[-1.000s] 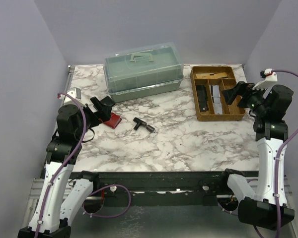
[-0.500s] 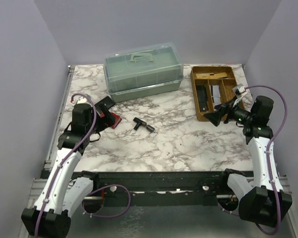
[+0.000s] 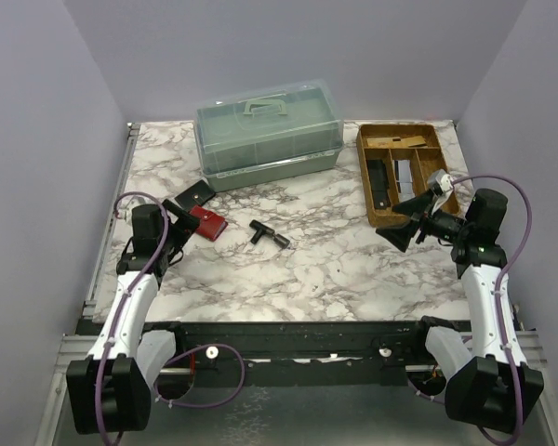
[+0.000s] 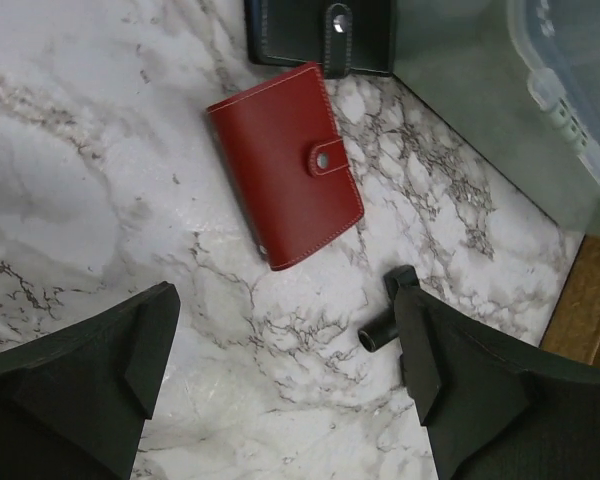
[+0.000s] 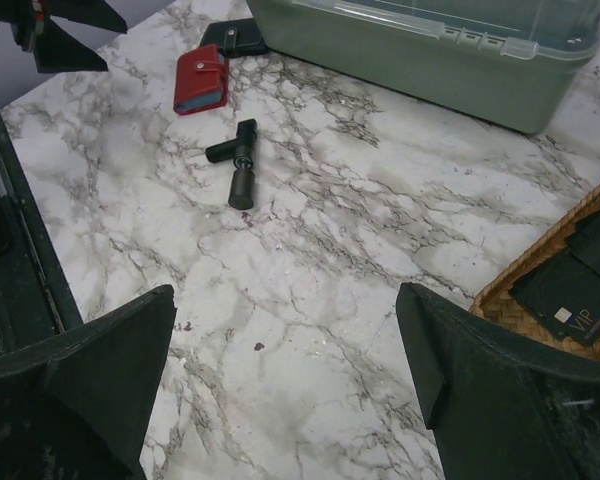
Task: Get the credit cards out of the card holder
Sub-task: Open the card holder at the center of the board.
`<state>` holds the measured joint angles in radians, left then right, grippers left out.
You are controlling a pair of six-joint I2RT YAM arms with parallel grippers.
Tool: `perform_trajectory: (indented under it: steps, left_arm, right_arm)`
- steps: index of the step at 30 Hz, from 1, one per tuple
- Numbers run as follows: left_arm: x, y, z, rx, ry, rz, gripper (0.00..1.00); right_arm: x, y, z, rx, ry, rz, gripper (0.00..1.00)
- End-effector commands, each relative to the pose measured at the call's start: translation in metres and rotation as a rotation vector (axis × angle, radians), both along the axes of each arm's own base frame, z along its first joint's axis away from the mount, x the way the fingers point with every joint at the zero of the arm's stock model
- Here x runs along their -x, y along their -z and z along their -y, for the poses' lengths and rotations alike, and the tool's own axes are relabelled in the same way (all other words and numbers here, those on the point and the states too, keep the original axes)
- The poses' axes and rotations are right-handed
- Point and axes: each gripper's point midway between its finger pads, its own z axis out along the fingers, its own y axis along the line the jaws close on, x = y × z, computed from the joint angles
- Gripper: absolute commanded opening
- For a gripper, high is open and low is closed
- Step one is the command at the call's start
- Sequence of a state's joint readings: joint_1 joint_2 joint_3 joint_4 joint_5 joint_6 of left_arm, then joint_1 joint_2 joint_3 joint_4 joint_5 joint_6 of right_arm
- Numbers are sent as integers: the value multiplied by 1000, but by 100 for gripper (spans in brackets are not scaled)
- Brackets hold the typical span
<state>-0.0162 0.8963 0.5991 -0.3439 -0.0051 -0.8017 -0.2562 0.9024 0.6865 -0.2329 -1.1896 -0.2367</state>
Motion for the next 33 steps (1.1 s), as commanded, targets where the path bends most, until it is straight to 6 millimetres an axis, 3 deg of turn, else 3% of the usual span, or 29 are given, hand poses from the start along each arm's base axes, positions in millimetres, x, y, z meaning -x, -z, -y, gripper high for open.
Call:
perform_trajectory:
  steps: [1, 10, 15, 21, 33]
  left_arm:
    - [-20, 6, 1, 288, -81, 94, 96]
    - [-23, 49, 9, 402, -52, -12, 92]
    - [-25, 55, 15, 408, 1, 15, 87]
    - [-25, 79, 18, 397, 35, -28, 73]
    - [-38, 114, 6, 375, -33, -106, 60]
  right_arm:
    - [1, -1, 0, 29, -7, 54, 100]
    - [2, -4, 0, 32, -11, 62, 100]
    - [1, -2, 0, 31, -8, 55, 100]
    - [-1, 2, 1, 34, 1, 41, 100]
    - [-2, 3, 3, 42, 5, 40, 100]
